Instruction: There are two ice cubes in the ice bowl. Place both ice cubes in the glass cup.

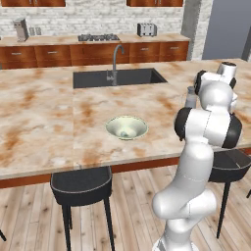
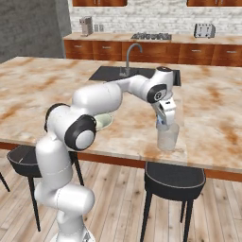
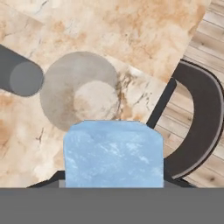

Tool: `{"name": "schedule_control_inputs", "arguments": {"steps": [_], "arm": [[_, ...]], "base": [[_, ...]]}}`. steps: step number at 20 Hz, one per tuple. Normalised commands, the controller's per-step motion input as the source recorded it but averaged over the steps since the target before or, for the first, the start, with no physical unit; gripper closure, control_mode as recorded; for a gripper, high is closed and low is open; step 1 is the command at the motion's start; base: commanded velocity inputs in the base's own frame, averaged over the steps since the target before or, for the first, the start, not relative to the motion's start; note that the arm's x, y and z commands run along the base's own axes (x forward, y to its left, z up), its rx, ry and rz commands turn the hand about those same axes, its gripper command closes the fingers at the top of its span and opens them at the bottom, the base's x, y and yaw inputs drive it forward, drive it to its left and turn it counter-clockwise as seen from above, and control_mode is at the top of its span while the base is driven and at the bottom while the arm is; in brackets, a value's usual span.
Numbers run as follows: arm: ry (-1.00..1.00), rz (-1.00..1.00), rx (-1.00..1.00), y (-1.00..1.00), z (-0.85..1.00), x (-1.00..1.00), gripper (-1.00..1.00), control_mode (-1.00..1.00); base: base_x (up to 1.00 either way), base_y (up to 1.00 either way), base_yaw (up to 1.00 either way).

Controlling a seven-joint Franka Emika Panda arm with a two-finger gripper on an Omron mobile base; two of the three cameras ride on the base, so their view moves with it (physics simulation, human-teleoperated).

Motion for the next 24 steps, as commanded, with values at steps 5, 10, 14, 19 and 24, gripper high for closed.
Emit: {"name": "schedule_control_inputs", "arguments": {"steps": [5,10,14,19,24], "arm": [[0.0,0.0,0.0,-0.36,-0.09,0.41,1.0,-1.0],[0.0,0.0,0.0,-0.22,-0.14,0.38,1.0,-1.0],[0.02,0.0,0.0,-0.02,-0.31,0.26,1.0,-1.0],[0.03,0.0,0.0,0.0,-0.28,0.22,1.0,-1.0],[0.0,0.01,-0.03,-0.04,-0.23,0.21,1.0,-1.0]], "base": [[0.0,0.0,0.0],[0.0,0.0,0.0],[0.0,0.0,0.0],[0.0,0.0,0.0],[0.0,0.0,0.0]]}}
